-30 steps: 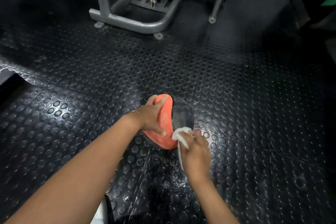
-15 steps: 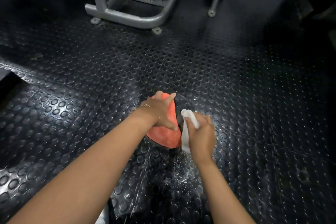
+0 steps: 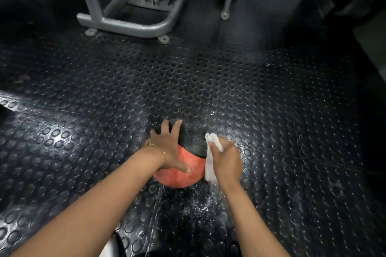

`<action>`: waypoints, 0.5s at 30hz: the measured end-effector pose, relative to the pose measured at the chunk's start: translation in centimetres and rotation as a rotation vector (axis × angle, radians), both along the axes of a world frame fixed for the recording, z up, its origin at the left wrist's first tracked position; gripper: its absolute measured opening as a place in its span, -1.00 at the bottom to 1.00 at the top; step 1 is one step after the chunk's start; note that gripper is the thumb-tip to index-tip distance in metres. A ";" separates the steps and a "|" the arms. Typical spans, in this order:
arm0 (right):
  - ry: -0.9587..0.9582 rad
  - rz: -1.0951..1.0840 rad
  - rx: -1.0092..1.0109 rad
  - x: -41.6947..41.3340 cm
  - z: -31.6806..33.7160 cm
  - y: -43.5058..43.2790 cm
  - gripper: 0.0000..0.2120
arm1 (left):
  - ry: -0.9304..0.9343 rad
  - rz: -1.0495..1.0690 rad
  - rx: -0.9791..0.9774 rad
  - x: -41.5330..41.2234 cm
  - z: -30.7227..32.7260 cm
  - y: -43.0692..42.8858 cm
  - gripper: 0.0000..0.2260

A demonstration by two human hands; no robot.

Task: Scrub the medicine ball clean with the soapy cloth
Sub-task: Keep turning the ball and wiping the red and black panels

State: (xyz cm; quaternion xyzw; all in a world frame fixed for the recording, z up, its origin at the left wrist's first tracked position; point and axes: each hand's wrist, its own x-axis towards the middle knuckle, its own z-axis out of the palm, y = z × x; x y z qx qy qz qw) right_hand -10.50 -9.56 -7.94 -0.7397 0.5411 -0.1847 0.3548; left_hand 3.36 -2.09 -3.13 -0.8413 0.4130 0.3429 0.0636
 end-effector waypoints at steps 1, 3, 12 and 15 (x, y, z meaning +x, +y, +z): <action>0.021 -0.002 -0.001 0.1 0.2 -0.1 -0.85 | 0.008 0.003 0.002 -0.1 0.1 0.0 0.21; 0.042 0.030 -0.011 0.0 0.9 0.1 -0.84 | 0.027 0.013 0.001 0.0 0.2 0.0 0.22; 0.056 -0.113 0.091 0.2 0.6 1.2 -0.83 | 0.016 0.028 0.031 -0.9 0.2 1.3 0.24; 0.028 -0.031 0.035 0.1 1.1 3.1 -0.82 | 0.020 0.020 0.031 -0.7 0.3 1.1 0.25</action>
